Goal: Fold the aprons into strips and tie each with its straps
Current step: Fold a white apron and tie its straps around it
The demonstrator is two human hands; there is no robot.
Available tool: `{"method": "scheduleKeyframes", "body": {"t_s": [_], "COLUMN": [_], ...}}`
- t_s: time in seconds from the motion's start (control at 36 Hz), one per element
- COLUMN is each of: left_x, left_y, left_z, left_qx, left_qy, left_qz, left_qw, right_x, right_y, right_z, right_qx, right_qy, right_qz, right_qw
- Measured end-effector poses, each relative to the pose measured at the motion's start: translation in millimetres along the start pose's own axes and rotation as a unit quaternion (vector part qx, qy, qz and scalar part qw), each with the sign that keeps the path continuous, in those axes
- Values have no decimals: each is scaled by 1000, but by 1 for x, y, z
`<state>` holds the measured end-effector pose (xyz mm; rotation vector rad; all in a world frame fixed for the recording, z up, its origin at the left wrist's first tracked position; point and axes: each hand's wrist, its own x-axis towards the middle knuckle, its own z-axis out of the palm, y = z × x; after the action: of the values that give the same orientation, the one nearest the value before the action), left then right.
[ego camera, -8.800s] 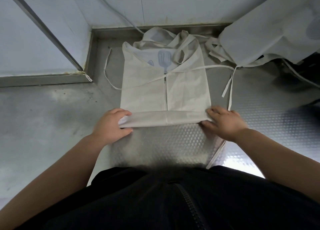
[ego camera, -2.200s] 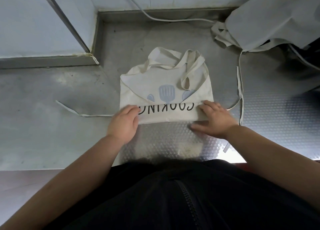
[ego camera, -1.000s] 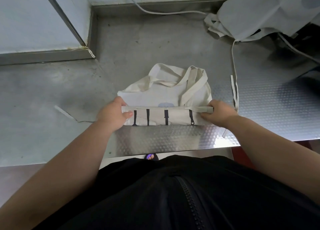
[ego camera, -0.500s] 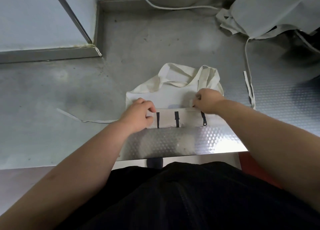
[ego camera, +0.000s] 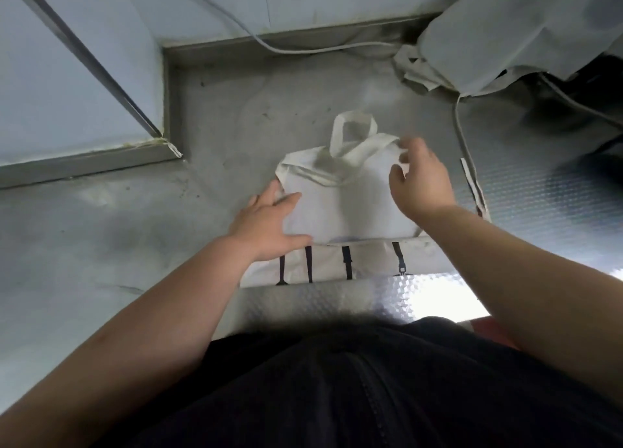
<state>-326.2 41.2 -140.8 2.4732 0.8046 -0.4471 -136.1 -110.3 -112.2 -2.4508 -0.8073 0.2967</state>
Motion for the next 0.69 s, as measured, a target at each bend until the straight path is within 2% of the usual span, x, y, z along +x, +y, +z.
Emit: {"method": "scheduleKeyframes", "body": {"t_s": [0.11,0.14,0.25,0.39,0.5,0.53,0.61,0.69], "left_x": [15,20,38,60,81,83,97,104], "left_y": [2,3,3,4,-3,-4,-1,1], "left_z": [-1,-2,-14,-27,-34,-35,-41,-46], "left_qx": [-52,-48,-22,-28,-28,-31,-47,-65], "left_qy": [44,54,65,115,124,117,93,90], "left_qz": [-44,-56,-82,-115,-114,-111,-131,-159], "left_qw": [997,996,994,986,985,986,986,981], "right_x": [3,5,21,61,94,100,124,133], "right_y": [17,20,22,14,5,4,6,12], "right_z": [11,11,9,-3,-8,-7,-2,3], "right_qx": [-106,-116,-115,-106,-56,-31,96,94], "right_qy": [-189,-211,-209,-236,-227,-213,-183,-163], "right_qz": [26,24,12,-23,-36,-20,113,141], "right_qw": [976,970,971,966,972,976,972,972]}}
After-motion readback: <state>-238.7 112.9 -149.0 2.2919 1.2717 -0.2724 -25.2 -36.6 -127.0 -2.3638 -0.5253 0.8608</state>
